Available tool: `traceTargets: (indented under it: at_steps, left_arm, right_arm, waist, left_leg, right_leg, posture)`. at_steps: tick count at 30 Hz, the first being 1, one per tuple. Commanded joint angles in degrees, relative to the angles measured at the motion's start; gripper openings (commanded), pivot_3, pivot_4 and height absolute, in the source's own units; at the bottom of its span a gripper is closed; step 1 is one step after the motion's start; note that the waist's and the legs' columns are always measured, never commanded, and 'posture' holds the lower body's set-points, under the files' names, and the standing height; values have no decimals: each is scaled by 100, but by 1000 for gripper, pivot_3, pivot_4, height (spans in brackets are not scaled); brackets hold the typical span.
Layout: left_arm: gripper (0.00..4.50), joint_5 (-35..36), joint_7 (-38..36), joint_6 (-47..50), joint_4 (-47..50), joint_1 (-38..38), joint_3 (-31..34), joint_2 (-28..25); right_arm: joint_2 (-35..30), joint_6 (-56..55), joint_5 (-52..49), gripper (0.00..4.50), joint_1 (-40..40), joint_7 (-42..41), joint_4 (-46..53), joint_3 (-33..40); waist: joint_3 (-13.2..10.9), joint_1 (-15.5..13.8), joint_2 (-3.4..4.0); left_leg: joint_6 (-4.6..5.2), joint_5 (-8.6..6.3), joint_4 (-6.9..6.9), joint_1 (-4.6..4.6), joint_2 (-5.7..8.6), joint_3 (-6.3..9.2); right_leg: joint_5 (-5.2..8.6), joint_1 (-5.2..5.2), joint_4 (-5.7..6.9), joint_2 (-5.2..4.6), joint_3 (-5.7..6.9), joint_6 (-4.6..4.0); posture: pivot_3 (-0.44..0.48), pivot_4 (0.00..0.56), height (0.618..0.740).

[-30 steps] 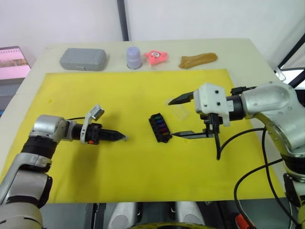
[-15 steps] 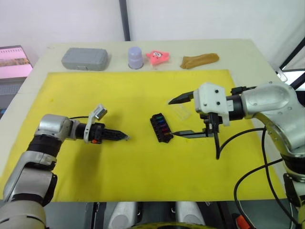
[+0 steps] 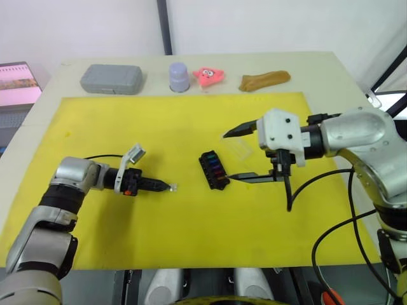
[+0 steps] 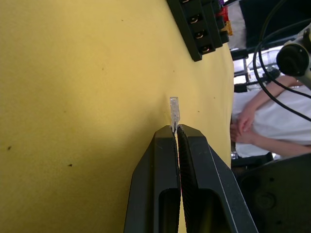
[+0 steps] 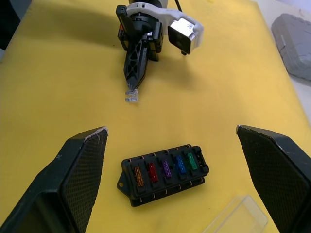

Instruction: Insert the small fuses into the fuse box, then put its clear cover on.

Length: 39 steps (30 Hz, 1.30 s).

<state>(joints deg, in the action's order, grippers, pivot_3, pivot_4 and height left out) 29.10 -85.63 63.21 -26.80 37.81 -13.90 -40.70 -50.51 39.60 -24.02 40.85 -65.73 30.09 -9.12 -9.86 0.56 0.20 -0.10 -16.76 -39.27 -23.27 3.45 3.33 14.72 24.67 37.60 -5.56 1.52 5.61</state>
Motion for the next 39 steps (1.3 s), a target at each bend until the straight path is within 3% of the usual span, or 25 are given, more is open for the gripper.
traceTargets:
  at_steps: [1, 8, 11, 17, 22, 39]
  left_arm:
    - [94, 82, 237, -287, 463, -93, 416, -82]
    - [94, 430, 573, -1215, 2307, -227, 1335, -159]
    - [94, 569, 613, -1338, 2858, -137, 1474, -262]
    - [94, 826, 762, -1337, 3388, 155, 1507, -302]
    - [0, 919, 893, -1417, 3492, 326, 1459, -238]
    - [0, 1132, 1114, -1474, 3635, 508, 1275, -34]
  right_arm:
    - [35, -6, -79, 4500, 104, 38, 43, 48]
    - [239, 1099, -663, 4500, 390, 142, -213, 45]
    - [411, 2024, -1055, 4500, 947, 161, -591, -70]
    - [601, 2591, -1351, 4500, 1642, -25, -1261, -275]
    - [657, 2730, -1427, 2355, 1945, -152, -1484, -427]
    - [1257, 2949, -1448, 2355, 2281, 153, -1697, -535]
  waist:
    - [0, 3, -1]
    - [-6, 2, -10]
    - [-6, 22, -10]
    - [-6, 4, -11]
    - [-6, 14, -11]
    - [-6, 18, -11]
  left_leg:
    - [1, 0, 0, 0, 0, 0]
    - [-19, 11, 0, -6, -4, 4]
    - [-22, 12, 3, -5, -5, 4]
    - [-19, 11, 5, -7, -5, 4]
    - [-18, 10, 5, -8, -5, 2]
    - [-19, 11, 4, -8, -4, 2]
  right_leg:
    - [0, 0, 0, 0, 0, 0]
    - [0, 2, -7, -6, -2, -1]
    - [-1, 4, -8, -5, -2, -1]
    - [-1, 4, -15, -3, -1, -1]
    - [-1, 5, -14, -2, -1, -1]
    - [-1, 7, -12, 1, 0, -1]
  posture:
    - [0, 150, 731]
    - [0, 150, 731]
    - [0, 150, 731]
    - [0, 150, 731]
    - [0, 150, 731]
    - [0, 150, 731]
